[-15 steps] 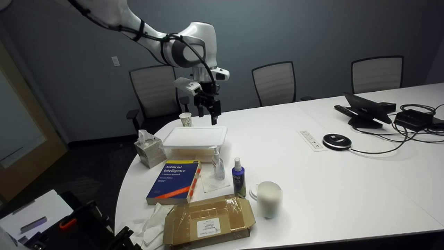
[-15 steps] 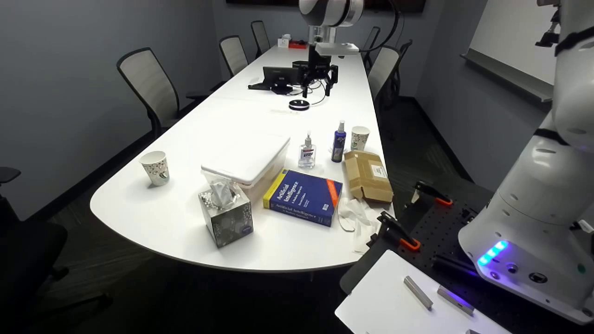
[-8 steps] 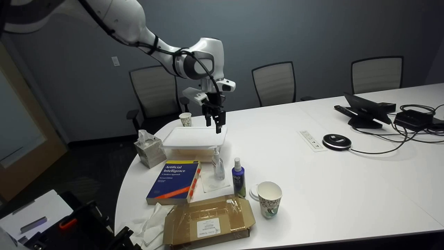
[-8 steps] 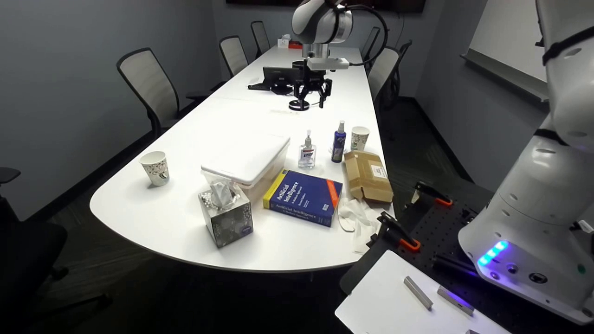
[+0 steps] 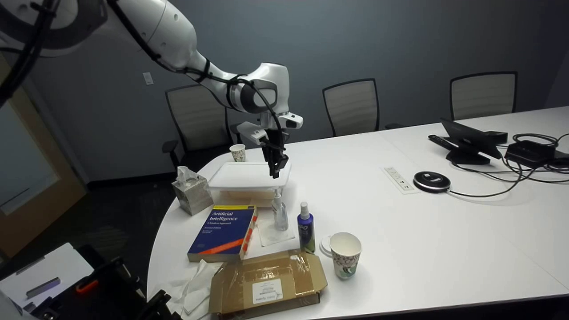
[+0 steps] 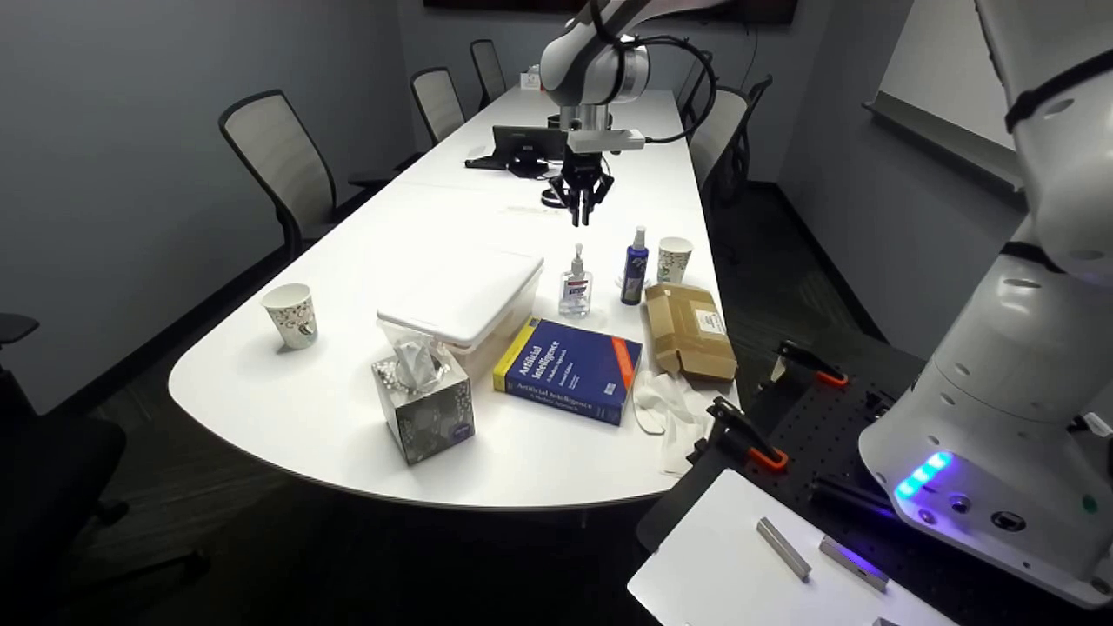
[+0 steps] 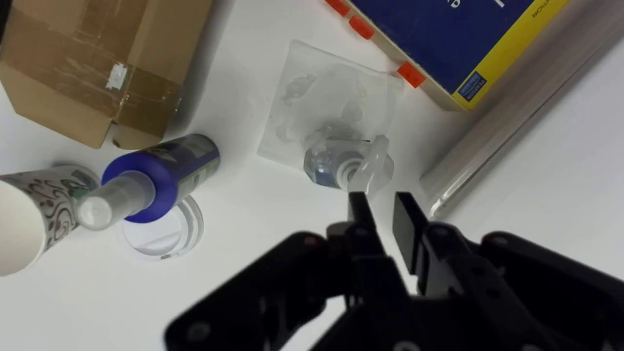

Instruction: Press the down the spray bottle

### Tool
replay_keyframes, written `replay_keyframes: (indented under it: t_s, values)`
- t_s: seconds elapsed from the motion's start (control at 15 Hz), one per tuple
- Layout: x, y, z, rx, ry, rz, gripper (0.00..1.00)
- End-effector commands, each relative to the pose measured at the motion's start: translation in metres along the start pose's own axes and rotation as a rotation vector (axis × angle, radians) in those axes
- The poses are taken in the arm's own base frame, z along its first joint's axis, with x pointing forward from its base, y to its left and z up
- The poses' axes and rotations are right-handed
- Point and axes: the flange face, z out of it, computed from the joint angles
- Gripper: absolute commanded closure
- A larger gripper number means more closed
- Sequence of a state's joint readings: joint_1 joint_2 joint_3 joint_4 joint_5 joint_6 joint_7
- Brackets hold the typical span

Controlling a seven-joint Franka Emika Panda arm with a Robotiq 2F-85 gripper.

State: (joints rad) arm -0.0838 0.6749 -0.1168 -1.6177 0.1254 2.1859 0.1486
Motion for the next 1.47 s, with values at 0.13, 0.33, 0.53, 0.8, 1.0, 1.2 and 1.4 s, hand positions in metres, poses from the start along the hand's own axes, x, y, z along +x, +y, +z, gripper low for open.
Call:
replay_keyframes:
  t_s: [0.13, 0.33, 0.53, 0.8, 1.0, 1.2, 1.4]
  values:
    - [0.007, -0.005, 0.012, -0.008, -0.003, 0.03, 1.0]
    - [0.007, -0.005, 0.021, -0.015, -0.013, 0.038, 1.0]
    - [0.009, -0.005, 0.028, -0.018, -0.018, 0.037, 1.0]
    - [0.009, -0.003, 0.039, -0.017, -0.031, 0.044, 1.0]
    - [0.008, -0.003, 0.045, -0.019, -0.04, 0.044, 1.0]
    - [0.006, -0.003, 0.049, -0.017, -0.046, 0.046, 1.0]
    - [0.003, -0.002, 0.054, -0.023, -0.055, 0.049, 1.0]
